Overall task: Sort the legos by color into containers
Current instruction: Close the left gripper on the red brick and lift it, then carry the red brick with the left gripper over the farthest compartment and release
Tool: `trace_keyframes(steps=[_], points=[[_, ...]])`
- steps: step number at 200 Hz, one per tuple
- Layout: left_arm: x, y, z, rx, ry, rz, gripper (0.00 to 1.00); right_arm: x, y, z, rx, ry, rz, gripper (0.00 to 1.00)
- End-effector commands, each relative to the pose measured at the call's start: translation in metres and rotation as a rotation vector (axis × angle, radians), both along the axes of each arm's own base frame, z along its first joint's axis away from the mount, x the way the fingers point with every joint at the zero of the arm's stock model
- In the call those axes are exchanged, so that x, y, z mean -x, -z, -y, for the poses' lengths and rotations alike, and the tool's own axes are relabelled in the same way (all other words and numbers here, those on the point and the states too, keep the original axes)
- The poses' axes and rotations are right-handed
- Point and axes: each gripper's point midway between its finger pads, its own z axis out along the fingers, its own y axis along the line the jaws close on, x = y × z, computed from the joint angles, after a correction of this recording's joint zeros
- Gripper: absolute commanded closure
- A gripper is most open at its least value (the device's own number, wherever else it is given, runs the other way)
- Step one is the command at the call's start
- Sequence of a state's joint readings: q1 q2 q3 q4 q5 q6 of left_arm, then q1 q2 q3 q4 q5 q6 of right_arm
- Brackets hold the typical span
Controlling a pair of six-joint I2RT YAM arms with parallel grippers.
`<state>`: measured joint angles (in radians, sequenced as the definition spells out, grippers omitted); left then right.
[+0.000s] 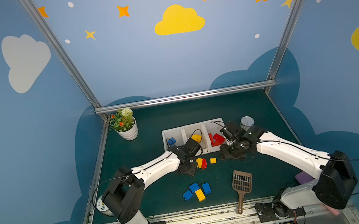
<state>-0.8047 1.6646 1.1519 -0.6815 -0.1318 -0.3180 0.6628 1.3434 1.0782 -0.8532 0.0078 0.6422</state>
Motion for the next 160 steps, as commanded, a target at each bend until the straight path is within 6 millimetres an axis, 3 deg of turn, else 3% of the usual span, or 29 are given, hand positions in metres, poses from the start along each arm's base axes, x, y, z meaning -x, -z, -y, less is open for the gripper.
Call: trace_keyframes(steps=[1,42,94,122,160], points=[[-0.026,-0.030,0.022,0.058,0.008,0.064,0.61,0.001,-0.006,0.021,0.022,-0.014,0.046,0.38],[-0.073,-0.055,0.072,0.107,0.058,0.118,0.61,0.005,-0.007,0.050,0.015,0.028,0.076,0.38],[-0.130,-0.054,0.133,0.152,0.096,0.135,0.61,0.013,-0.007,0.074,-0.003,0.085,0.084,0.38],[-0.150,-0.051,0.155,0.171,0.099,0.127,0.58,0.016,-0.008,0.080,-0.010,0.107,0.091,0.38],[-0.159,-0.059,0.171,0.217,0.108,0.126,0.41,0.016,-0.009,0.088,-0.017,0.154,0.139,0.35]])
